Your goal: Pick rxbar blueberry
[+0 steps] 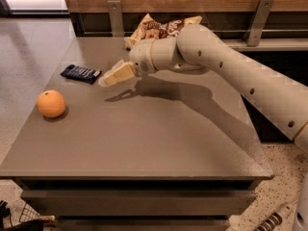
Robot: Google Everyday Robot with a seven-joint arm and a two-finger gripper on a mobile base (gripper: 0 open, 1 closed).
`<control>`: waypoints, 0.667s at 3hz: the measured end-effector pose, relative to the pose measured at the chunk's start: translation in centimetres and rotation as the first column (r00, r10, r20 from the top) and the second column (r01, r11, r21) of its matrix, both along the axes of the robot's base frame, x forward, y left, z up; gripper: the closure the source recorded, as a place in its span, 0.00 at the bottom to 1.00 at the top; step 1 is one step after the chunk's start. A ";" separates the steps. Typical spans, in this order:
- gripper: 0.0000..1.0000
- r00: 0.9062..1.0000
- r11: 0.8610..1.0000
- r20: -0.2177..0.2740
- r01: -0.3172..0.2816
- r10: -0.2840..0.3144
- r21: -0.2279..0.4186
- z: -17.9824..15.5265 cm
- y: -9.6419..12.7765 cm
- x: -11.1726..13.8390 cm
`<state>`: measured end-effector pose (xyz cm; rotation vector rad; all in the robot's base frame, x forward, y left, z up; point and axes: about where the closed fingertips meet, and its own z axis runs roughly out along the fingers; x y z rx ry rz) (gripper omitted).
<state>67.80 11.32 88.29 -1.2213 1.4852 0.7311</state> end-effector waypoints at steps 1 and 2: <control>0.00 0.999 0.999 0.021 -0.049 0.049 0.001 -0.6 3.4 -0.2; 0.00 0.999 0.999 0.021 -0.050 0.050 0.000 -0.6 3.5 -0.2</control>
Offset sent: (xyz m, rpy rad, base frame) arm 0.0001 0.0383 -0.0051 -0.0075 -0.0312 0.0576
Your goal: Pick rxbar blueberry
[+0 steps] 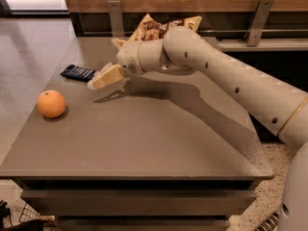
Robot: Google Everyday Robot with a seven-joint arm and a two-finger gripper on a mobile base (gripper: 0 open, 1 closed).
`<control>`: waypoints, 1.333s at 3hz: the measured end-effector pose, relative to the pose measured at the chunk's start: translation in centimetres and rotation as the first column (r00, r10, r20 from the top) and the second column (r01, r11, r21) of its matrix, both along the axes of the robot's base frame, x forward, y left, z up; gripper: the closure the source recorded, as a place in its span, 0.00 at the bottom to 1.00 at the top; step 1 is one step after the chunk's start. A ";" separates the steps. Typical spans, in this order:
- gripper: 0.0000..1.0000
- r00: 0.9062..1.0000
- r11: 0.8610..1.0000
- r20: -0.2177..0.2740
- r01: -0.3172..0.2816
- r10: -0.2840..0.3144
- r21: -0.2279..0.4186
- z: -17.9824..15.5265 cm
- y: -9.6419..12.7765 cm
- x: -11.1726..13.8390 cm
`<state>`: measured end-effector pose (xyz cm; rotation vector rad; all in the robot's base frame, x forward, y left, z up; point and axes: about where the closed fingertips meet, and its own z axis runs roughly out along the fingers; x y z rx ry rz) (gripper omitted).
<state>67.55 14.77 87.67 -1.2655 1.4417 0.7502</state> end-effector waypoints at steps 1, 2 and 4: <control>0.00 0.999 1.000 -0.044 -0.023 0.024 0.012 -2.0 2.0 0.5; 0.00 0.994 0.998 -0.089 -0.055 0.057 0.033 -3.8 4.2 1.1; 0.00 0.984 0.990 -0.133 -0.109 0.120 0.090 -4.2 6.7 1.4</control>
Offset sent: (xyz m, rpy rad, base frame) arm 0.0222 0.0669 -0.0642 0.0603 0.1548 0.0957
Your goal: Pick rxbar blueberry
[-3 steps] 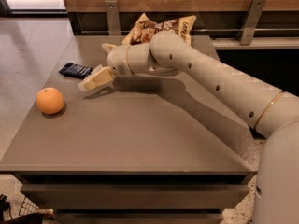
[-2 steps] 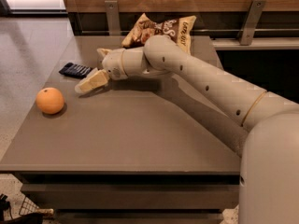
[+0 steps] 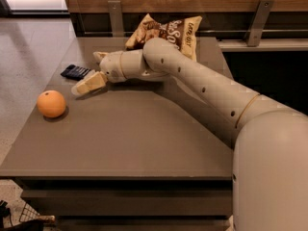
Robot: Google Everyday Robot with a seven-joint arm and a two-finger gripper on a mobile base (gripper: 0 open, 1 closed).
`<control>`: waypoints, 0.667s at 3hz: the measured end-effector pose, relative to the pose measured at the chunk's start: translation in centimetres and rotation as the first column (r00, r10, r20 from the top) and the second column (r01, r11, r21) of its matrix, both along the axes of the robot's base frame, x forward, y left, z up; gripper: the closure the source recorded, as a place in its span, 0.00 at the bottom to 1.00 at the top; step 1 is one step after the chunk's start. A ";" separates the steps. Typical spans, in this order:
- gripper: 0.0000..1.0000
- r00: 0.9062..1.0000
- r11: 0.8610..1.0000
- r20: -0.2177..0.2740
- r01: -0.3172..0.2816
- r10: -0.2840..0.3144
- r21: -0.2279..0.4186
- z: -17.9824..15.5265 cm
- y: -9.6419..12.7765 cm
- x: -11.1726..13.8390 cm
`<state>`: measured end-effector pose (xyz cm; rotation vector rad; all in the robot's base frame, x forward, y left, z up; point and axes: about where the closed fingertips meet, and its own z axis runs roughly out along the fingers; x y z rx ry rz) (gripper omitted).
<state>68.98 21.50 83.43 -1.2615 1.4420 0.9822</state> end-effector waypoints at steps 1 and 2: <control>0.17 0.999 1.000 -0.051 -0.014 0.013 -0.022 -0.6 0.7 -0.4; 0.25 0.995 0.997 -0.098 0.001 -0.009 -0.080 -1.4 0.3 -0.7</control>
Offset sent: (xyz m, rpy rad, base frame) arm -0.0113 -0.0181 -0.0272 -0.1902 0.1649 -0.0601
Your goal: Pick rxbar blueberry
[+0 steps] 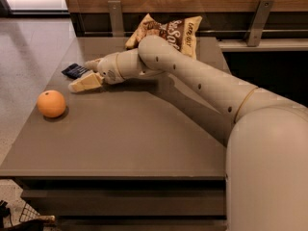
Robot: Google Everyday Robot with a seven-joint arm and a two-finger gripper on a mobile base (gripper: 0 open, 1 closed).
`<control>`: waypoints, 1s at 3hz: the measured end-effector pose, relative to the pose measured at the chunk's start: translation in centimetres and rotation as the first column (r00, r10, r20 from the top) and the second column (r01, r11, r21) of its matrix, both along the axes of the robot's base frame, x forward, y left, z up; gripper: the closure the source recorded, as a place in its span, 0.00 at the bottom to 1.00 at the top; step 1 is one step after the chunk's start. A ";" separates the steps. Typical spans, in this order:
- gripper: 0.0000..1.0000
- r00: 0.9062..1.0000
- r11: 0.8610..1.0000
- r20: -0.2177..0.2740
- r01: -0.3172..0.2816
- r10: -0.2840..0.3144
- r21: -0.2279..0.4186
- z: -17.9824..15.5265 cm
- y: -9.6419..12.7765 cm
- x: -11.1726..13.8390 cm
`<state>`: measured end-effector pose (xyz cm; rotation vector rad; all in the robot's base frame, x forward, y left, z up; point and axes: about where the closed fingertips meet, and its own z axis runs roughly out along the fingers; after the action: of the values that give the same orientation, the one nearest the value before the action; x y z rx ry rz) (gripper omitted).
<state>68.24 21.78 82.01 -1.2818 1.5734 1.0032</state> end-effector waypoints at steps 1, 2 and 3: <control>0.46 0.999 0.998 -0.034 0.029 -0.031 -0.059 -1.1 -1.0 -0.3; 0.77 0.999 0.998 -0.034 0.029 -0.031 -0.059 -0.9 -1.0 -0.3; 1.00 0.999 0.998 -0.034 0.028 -0.030 -0.059 -0.6 -1.0 -0.3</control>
Offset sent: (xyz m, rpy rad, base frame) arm -0.0021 -0.0080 -0.0084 -0.0474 0.0281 -0.0234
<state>67.98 20.77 81.43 -1.2833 1.6550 0.9724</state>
